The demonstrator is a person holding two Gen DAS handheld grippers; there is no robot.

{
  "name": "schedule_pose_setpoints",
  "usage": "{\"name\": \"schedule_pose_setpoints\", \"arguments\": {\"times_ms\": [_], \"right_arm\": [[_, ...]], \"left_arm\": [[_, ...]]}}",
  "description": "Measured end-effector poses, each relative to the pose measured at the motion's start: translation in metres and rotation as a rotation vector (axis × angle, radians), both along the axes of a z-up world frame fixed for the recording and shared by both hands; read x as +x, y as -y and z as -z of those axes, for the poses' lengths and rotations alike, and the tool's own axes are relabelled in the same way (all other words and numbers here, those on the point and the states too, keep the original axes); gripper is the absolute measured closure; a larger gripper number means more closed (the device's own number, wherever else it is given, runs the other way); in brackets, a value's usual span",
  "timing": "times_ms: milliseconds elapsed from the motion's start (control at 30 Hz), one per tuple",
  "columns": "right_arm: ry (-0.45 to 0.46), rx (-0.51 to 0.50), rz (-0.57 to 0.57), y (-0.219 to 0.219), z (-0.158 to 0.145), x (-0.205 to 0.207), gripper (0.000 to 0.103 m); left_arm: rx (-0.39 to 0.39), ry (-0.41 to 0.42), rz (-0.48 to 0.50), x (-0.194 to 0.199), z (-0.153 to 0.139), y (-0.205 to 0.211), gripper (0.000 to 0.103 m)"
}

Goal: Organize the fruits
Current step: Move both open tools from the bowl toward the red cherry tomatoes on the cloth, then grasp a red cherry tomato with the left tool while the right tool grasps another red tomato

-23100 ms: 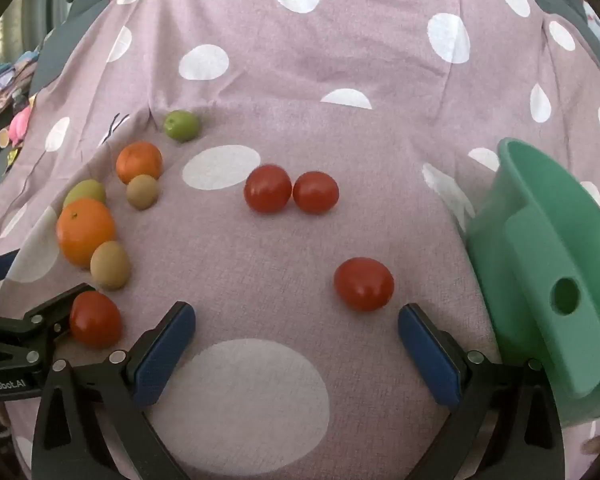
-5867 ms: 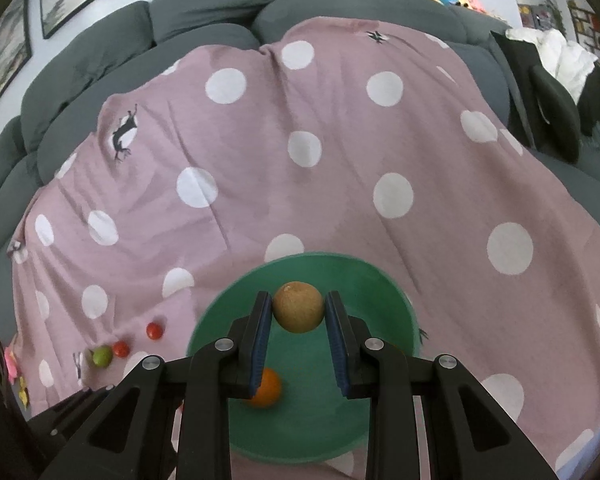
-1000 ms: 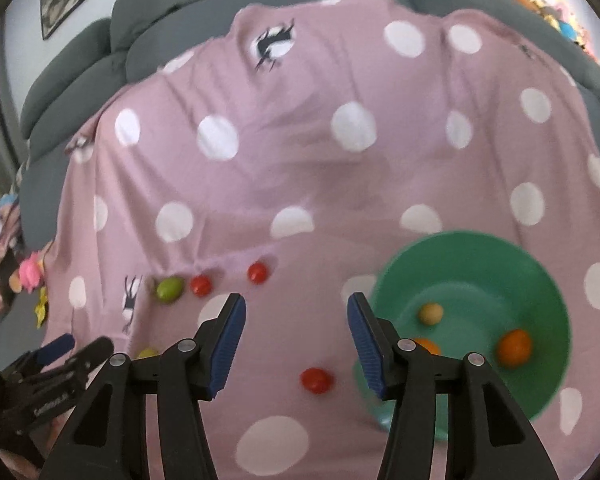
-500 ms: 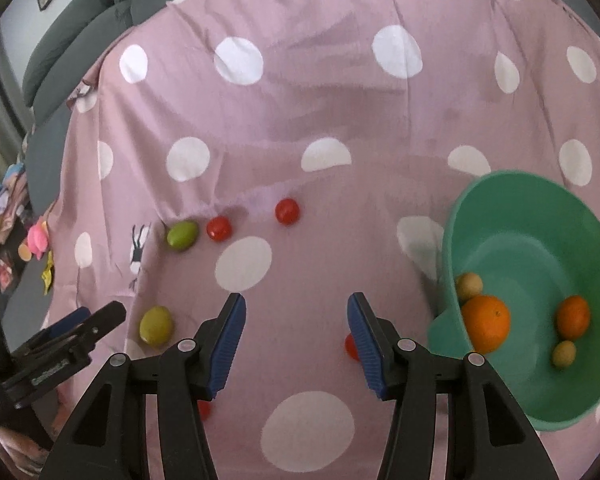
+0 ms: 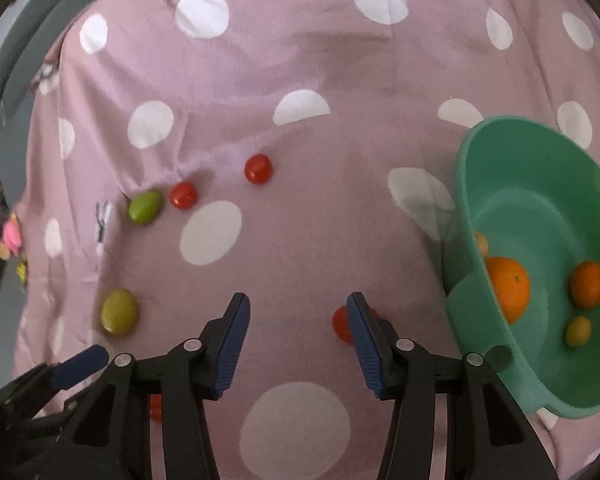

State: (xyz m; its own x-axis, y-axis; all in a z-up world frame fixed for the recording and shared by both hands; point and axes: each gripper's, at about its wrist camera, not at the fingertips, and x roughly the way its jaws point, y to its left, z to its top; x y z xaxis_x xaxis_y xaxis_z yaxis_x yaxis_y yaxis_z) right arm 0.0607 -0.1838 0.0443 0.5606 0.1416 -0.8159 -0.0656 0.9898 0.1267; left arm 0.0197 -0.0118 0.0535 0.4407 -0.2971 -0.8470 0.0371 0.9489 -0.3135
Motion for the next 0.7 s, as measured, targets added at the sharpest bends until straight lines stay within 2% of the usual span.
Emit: {"name": "schedule_pose_setpoints", "arguments": {"times_ms": [167, 267, 333, 467, 567, 700], "right_arm": [[0.013, -0.128, 0.007, -0.008, 0.005, 0.004, 0.051], [0.016, -0.145, 0.004, -0.006, 0.005, 0.005, 0.051], [0.012, -0.119, 0.007, -0.003, 0.002, 0.006, 0.051], [-0.012, 0.035, -0.041, 0.004, -0.001, 0.005, 0.051], [0.010, -0.005, -0.005, 0.007, -0.004, 0.003, 0.051], [0.016, -0.019, -0.006, 0.006, -0.004, 0.002, 0.051]], "left_arm": [[-0.035, -0.047, 0.018, -0.003, 0.012, 0.002, 0.063], [-0.034, -0.060, 0.036, -0.002, 0.012, 0.007, 0.064], [-0.045, -0.077, 0.055, -0.001, 0.015, 0.009, 0.064], [-0.029, -0.083, 0.058, 0.000, 0.016, 0.012, 0.065], [-0.008, -0.068, 0.062, -0.001, 0.016, 0.014, 0.079], [0.006, -0.057, 0.073, 0.000, 0.018, 0.018, 0.079]]}}
